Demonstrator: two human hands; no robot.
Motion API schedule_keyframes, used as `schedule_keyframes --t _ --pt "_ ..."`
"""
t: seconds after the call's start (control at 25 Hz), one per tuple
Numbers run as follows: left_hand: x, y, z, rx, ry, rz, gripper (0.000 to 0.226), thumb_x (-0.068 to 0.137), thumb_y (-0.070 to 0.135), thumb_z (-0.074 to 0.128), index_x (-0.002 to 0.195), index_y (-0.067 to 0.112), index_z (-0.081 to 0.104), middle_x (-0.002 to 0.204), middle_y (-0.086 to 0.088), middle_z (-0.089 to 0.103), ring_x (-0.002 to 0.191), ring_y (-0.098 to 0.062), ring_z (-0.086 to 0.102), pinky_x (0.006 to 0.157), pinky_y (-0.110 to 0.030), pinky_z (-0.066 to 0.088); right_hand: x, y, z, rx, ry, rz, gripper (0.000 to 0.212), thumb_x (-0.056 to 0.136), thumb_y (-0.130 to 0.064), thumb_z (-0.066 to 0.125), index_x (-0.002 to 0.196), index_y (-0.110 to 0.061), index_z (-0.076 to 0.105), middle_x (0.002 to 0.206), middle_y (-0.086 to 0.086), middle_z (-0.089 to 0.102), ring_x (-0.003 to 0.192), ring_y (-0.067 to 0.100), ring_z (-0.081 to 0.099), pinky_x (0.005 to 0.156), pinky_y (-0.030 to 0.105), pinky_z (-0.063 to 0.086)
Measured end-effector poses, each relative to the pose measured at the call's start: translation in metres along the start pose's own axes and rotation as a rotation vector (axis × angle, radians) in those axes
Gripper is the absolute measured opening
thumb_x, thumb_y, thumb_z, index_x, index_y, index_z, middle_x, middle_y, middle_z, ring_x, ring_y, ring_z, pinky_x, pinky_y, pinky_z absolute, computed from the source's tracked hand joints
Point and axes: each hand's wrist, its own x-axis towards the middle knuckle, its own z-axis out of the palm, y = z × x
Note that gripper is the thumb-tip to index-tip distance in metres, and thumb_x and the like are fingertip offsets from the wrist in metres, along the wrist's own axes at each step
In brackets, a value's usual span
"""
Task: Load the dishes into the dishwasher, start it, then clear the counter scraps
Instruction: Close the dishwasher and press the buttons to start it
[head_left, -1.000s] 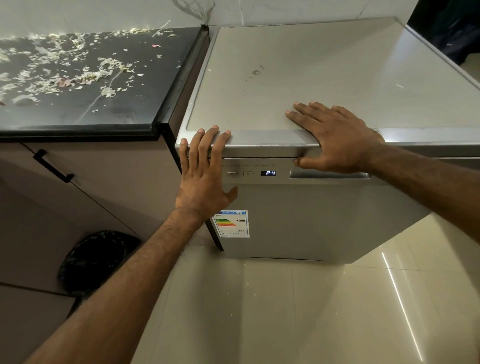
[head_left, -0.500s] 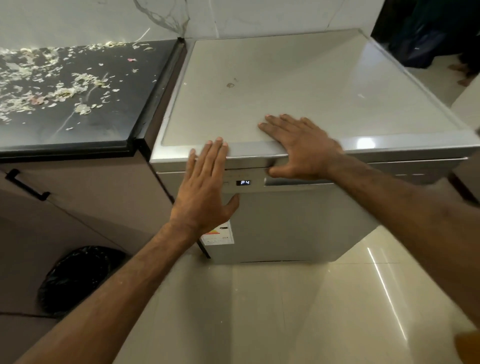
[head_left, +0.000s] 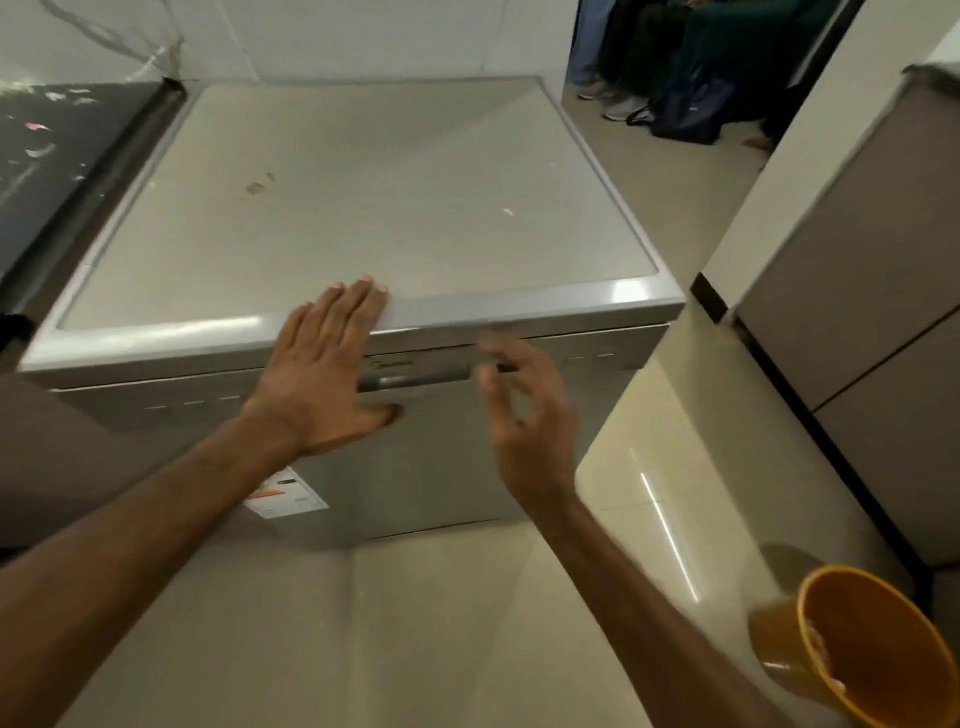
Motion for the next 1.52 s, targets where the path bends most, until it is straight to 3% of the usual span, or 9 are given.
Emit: schedule_keyframes --t 0.08,0.16,0.52,0.84,1.04,1.2,1.28,1.36,1.52 --pt "0.0 0.003 0.001 0.03 -0.006 -0.005 0.12 0.067 0.078 0.056 0.159 0.022 0.0 0.166 0.001 -0.002 0.153 -0.021 -0.001 0.122 -0.039 -0.002 -0.01 0.033 -0.045 0.183 0.233 0.407 0.033 0.104 -0.03 0.05 0.089 -0.013 0.074 0.079 0.002 0.073 0.073 0.007 0.066 0.068 0.027 0.051" --pt "0.0 0.005 0.0 0.036 -0.012 -0.021 0.119 0.062 0.08 0.043 0.159 0.021 0.005 0.166 0.0 0.003 0.153 -0.023 0.003 0.122 -0.041 0.002 0.0 0.062 -0.074 0.168 0.206 0.562 0.044 0.106 -0.028 0.043 0.079 -0.008 0.072 0.069 0.005 0.07 0.063 0.011 0.064 0.062 0.028 0.048" --pt "0.002 -0.001 0.001 0.052 -0.047 -0.007 0.119 0.059 0.076 0.043 0.159 0.022 0.004 0.166 -0.001 0.006 0.152 -0.024 0.006 0.12 -0.042 0.003 0.039 0.106 -0.081 0.062 -0.053 0.461 0.047 0.105 -0.037 0.042 0.074 -0.016 0.069 0.07 -0.014 0.067 0.068 -0.005 0.057 0.065 0.006 0.042" --pt "0.0 0.003 0.0 0.033 -0.022 -0.017 0.117 0.06 0.073 0.044 0.158 0.022 0.008 0.165 -0.001 0.009 0.152 -0.024 0.008 0.121 -0.044 0.006 0.042 0.107 -0.077 0.309 -0.032 0.486 0.041 0.106 -0.028 0.043 0.072 -0.012 0.056 0.063 0.006 0.065 0.058 0.019 0.062 0.055 0.024 0.051" --pt "0.002 0.005 -0.003 0.031 -0.055 -0.032 0.118 0.06 0.073 0.043 0.159 0.023 0.002 0.166 0.0 0.002 0.153 -0.023 0.002 0.121 -0.042 0.001 0.031 0.077 -0.072 0.186 0.022 0.624 0.042 0.106 -0.028 0.041 0.069 -0.012 0.055 0.064 0.005 0.069 0.051 0.009 0.057 0.06 0.023 0.048" --pt "0.001 0.006 -0.006 0.024 -0.08 -0.045 0.12 0.065 0.067 0.058 0.157 0.026 -0.007 0.166 0.003 -0.005 0.153 -0.021 -0.003 0.122 -0.04 -0.004 0.021 0.011 -0.046 -0.24 -0.128 -0.072 0.034 0.104 -0.023 0.043 0.081 -0.01 0.063 0.077 0.001 0.066 0.07 0.012 0.06 0.066 0.035 0.052" --pt "0.004 0.007 -0.005 0.033 -0.084 -0.053 0.124 0.068 0.058 0.073 0.157 0.026 -0.009 0.165 0.004 -0.008 0.152 -0.02 -0.005 0.122 -0.04 -0.004 0.034 -0.017 -0.02 -0.436 -0.222 -0.403 0.025 0.102 -0.019 0.044 0.115 -0.009 0.063 0.115 0.008 0.065 0.107 0.018 0.059 0.096 0.038 0.05" --pt "0.003 0.009 -0.004 0.062 -0.092 -0.084 0.126 0.069 0.055 0.074 0.156 0.026 -0.012 0.165 0.004 -0.012 0.152 -0.02 -0.009 0.122 -0.04 -0.006 0.044 -0.039 0.012 -0.647 -0.457 -0.369 0.06 0.097 -0.017 0.046 0.153 -0.009 0.027 0.161 0.01 0.026 0.15 0.022 0.022 0.124 0.043 0.015" --pt "0.003 0.018 -0.004 0.06 -0.102 -0.158 0.122 0.074 0.054 0.071 0.156 0.024 -0.015 0.164 0.001 -0.018 0.151 -0.024 -0.017 0.121 -0.043 -0.011 0.037 -0.047 0.043 -0.928 -0.678 -0.214 0.103 0.086 -0.021 0.059 0.156 -0.011 -0.014 0.164 0.006 -0.022 0.15 0.022 -0.022 0.122 0.044 -0.015"
